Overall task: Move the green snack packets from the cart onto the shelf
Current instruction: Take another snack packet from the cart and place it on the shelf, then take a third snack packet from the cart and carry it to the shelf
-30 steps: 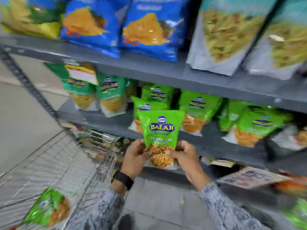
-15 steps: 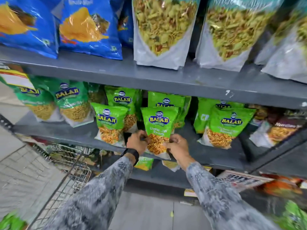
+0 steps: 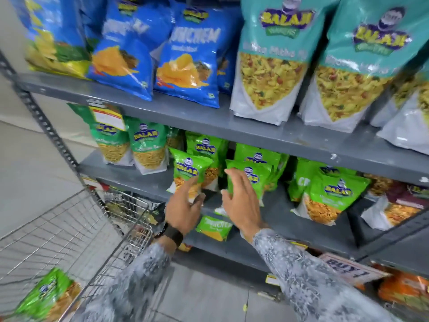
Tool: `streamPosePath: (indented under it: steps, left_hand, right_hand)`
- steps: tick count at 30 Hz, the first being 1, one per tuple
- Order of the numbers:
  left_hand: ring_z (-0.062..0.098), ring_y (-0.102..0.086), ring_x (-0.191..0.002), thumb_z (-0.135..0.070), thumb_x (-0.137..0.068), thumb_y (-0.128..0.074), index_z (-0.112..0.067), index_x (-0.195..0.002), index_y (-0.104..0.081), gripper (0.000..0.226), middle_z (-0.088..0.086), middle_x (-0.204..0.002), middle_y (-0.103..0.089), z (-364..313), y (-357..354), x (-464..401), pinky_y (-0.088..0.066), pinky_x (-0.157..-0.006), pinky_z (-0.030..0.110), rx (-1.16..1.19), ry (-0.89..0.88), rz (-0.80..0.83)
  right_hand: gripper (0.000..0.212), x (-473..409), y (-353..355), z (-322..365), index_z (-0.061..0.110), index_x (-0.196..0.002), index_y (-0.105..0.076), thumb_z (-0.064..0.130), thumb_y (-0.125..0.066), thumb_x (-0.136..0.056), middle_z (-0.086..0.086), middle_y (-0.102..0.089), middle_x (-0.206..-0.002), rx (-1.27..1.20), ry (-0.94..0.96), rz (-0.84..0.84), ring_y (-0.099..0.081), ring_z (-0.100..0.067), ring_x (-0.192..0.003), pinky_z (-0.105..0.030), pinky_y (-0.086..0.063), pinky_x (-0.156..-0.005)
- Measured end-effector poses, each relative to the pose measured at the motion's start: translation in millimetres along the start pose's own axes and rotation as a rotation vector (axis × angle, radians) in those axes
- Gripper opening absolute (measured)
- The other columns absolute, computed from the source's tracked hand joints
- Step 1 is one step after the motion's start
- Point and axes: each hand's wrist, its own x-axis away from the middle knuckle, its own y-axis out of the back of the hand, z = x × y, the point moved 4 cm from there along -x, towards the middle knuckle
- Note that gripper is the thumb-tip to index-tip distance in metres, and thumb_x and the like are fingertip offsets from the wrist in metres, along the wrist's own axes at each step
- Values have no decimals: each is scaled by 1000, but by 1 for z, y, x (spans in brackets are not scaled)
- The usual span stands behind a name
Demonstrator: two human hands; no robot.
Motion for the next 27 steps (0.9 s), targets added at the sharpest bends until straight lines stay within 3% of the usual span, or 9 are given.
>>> streamPosePath:
  steps: [2, 5, 9, 12, 16, 20, 24, 27]
  left_hand:
    - [20, -61, -121, -24, -88, -67, -23, -142, -51, 57, 2, -139, -64, 23, 54, 10, -50, -94, 34, -126, -15, -146]
    - [28, -43, -142, -19, -87, -65, -16, -151, -39, 69, 8, -155, -46, 83, 133, 25, -39, -114, 43, -285, 128, -173]
    - [32, -32, -148, -25, -90, -62, -14, -155, -31, 73, 14, -160, -35, 177, 220, 55, -27, -122, 42, -413, 384, -188]
    - [33, -30, -149, -31, -92, -61, -14, -155, -31, 72, 15, -161, -32, 254, 260, 89, -27, -122, 43, -418, 587, -174]
    - [31, -38, -145, -25, -91, -65, -10, -151, -38, 67, 18, -155, -42, 359, 285, 146, -30, -119, 39, -206, 981, -241]
    - [34, -50, -135, -17, -92, -65, -3, -146, -43, 61, 23, -147, -51, 454, 267, 193, -38, -114, 40, 157, 1383, -319]
    - [31, -42, -143, -11, -93, -62, 6, -147, -40, 60, 20, -156, -39, 512, 222, 214, -35, -115, 34, 359, 1564, -342]
    - [34, -42, -142, -17, -95, -59, 5, -148, -38, 61, 20, -155, -41, 550, 192, 226, -37, -115, 41, 521, 1678, -385]
  right_hand:
    - [66, -3, -30, 46, 15, -146, -50, 10, -67, -82, -10, -48, -154, 126, 260, 111, -42, -27, -144, -39, -35, -122]
    - [79, -5, -95, 117, 17, -153, -40, 13, -68, -79, -15, -41, -159, 230, 521, 287, -37, -37, -148, -51, -31, -123]
    - [80, 4, -206, 192, 22, -159, -26, 25, -55, -84, -15, -26, -168, 269, 659, 525, -23, -38, -156, -56, -18, -124]
    - [84, 25, -298, 227, 22, -158, -26, 26, -63, -82, -18, -29, -166, 273, 707, 684, -27, -40, -154, -55, -19, -124]
    - [88, 60, -416, 245, 29, -159, -20, 32, -66, -85, -10, -23, -168, 224, 555, 996, -23, -33, -155, -54, -20, -126]
    - [77, 99, -515, 228, 20, -156, -35, 28, -69, -88, -13, -39, -159, 129, 242, 1297, -44, -34, -142, -44, -40, -116]
    - [61, 138, -585, 198, 20, -144, -51, 21, -69, -86, -11, -57, -144, 110, 31, 1471, -58, -33, -129, -47, -49, -107]
    - [63, 160, -637, 185, 16, -148, -49, 23, -70, -89, -12, -55, -151, 96, -80, 1492, -56, -31, -134, -44, -47, -111]
